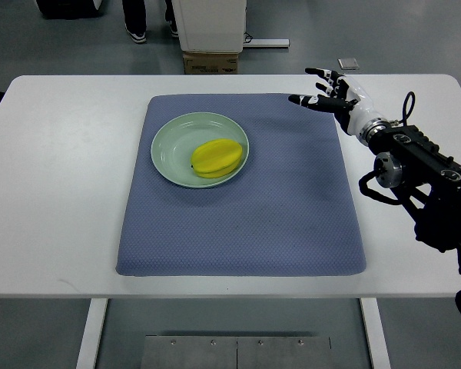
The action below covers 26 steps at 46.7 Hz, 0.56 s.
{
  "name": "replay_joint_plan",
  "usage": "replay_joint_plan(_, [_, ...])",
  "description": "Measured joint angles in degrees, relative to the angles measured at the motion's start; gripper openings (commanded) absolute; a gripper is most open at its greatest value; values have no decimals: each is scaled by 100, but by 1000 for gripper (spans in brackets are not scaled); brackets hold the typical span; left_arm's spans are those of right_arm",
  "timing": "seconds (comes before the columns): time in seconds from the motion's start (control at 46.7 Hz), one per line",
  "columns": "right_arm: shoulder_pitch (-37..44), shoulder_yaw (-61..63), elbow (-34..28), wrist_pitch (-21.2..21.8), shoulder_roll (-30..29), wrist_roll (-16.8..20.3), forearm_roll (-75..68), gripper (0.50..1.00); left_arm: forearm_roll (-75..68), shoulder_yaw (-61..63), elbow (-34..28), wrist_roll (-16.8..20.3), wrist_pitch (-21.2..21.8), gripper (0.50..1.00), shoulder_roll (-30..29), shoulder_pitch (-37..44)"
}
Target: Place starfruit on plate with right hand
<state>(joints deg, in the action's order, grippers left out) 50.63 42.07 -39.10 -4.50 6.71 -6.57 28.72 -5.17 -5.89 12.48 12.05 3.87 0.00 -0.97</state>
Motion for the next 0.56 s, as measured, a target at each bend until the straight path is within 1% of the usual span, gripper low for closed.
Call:
replay_joint_plan(0.15, [-244,319,-5,-35,-12,-262,-305,1000,0,0,0,0,0,1000,0,0])
replay_joint_plan(0.193, [-304,348,-8,-107,-12,-349,-312,1000,0,0,0,-1,0,1000,0,1])
replay_joint_plan(0.364, [-450,394,-15,-533,-16,-458,-331,1000,0,0,0,-1,0,1000,0,0])
replay_joint_plan(0.556, [-557,698,-34,-571,-37,-491,-342,1000,0,0,0,-1,0,1000,0,0])
